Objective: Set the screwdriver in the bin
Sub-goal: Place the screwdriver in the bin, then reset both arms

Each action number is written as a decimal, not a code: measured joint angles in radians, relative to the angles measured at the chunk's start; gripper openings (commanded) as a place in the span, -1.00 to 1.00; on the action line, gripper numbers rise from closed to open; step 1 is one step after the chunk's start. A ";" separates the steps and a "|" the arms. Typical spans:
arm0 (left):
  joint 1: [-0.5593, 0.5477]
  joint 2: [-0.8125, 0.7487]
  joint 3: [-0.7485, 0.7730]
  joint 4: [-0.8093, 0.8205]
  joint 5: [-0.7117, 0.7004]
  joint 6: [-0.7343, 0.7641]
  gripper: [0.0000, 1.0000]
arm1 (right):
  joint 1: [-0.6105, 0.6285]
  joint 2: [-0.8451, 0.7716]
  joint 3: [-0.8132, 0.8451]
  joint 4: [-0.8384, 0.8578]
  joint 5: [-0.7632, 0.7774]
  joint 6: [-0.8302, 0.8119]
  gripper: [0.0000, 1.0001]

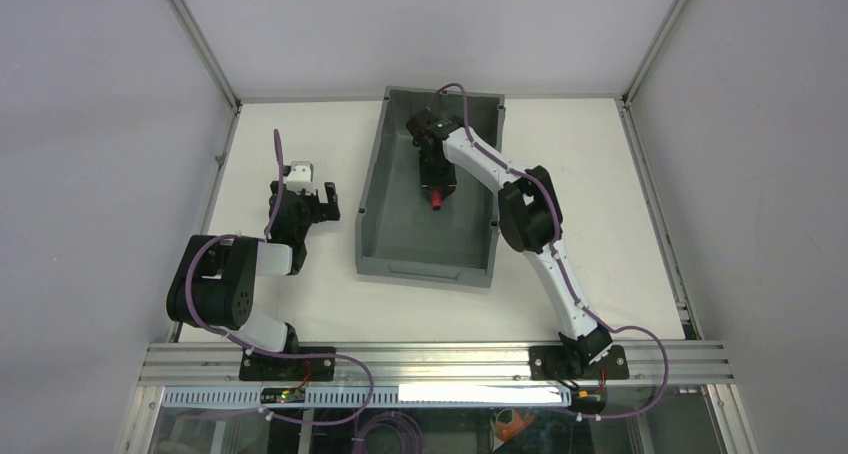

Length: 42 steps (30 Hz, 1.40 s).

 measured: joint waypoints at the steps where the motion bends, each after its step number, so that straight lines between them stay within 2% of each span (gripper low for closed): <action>1: 0.000 0.000 0.000 0.000 0.000 0.000 0.98 | 0.000 0.000 0.000 0.000 0.000 0.000 -0.16; 18: 0.000 0.000 0.000 0.000 0.000 0.000 0.98 | -0.002 -0.035 0.090 -0.047 0.014 -0.017 -0.09; 34: 0.000 0.000 0.000 0.000 0.000 0.000 0.98 | -0.043 -0.263 0.175 -0.062 0.051 -0.100 0.20; 42: 0.000 0.000 0.000 0.000 0.000 0.000 0.98 | -0.118 -0.367 0.171 -0.056 0.080 -0.148 0.32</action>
